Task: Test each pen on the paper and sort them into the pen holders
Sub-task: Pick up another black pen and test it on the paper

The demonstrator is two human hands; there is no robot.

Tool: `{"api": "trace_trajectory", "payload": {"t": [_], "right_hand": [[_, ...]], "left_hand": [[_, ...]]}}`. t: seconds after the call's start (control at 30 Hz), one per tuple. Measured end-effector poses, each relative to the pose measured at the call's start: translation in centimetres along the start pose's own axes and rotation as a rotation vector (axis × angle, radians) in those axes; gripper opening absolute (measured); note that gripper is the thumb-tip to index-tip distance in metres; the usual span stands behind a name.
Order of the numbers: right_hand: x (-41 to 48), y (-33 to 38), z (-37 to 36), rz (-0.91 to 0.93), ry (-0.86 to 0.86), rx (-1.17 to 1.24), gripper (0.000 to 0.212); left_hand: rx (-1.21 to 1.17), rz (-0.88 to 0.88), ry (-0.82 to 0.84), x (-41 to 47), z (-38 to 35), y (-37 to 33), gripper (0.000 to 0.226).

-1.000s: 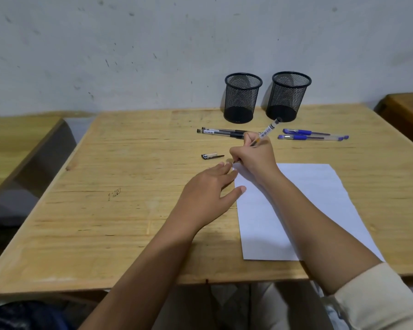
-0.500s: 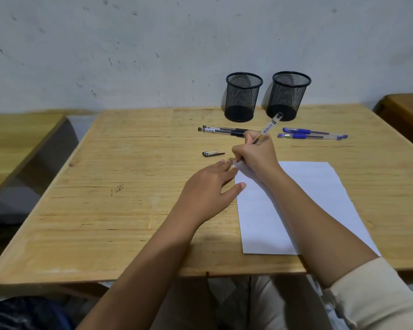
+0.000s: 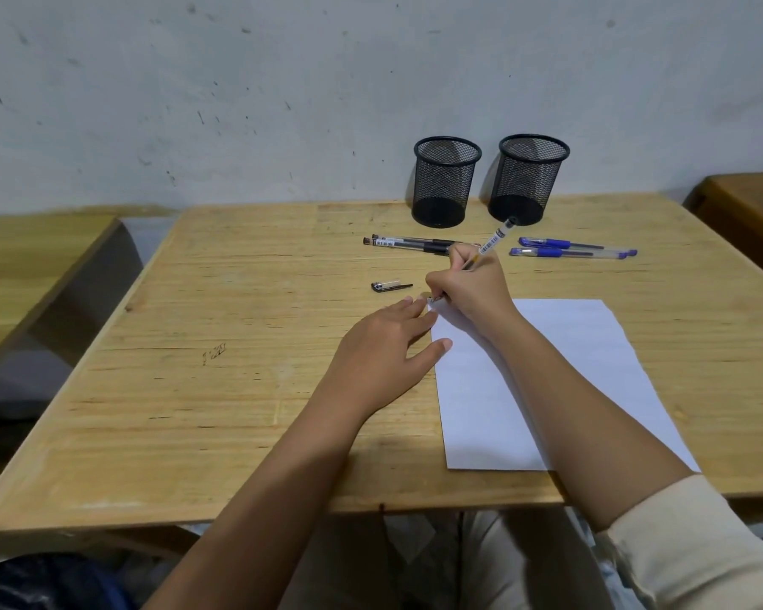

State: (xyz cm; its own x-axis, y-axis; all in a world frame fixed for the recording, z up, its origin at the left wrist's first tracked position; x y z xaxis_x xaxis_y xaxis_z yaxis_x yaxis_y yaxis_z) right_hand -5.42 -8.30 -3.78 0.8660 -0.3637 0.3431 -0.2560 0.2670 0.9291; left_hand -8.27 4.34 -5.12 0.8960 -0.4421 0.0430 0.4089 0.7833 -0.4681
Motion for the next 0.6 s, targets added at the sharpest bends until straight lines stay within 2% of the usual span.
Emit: {"api": "trace_trajectory", "payload": {"t": [0.43, 0.6], "right_hand": [[0.01, 0.02, 0.04, 0.005, 0.002, -0.032, 0.043], [-0.19, -0.12, 0.17, -0.029, -0.046, 0.013, 0.04]], "left_hand": [[0.004, -0.003, 0.001, -0.11, 0.08, -0.08, 0.05], [-0.002, -0.005, -0.003, -0.05, 0.03, -0.04, 0.05]]}}
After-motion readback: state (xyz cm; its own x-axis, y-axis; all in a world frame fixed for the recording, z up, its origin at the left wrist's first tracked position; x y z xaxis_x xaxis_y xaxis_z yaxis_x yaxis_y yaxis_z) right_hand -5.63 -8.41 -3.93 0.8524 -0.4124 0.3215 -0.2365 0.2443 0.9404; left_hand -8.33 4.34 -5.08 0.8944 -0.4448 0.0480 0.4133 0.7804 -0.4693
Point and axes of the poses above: each hand's wrist, its own x-axis towards the middle knuckle, its own z-axis out of the back of the hand, y = z × x, the point moved 8 cm from there along x, towards the middle knuckle, and after that the axes turned 15 degrees about z, right-handed, at the moved point
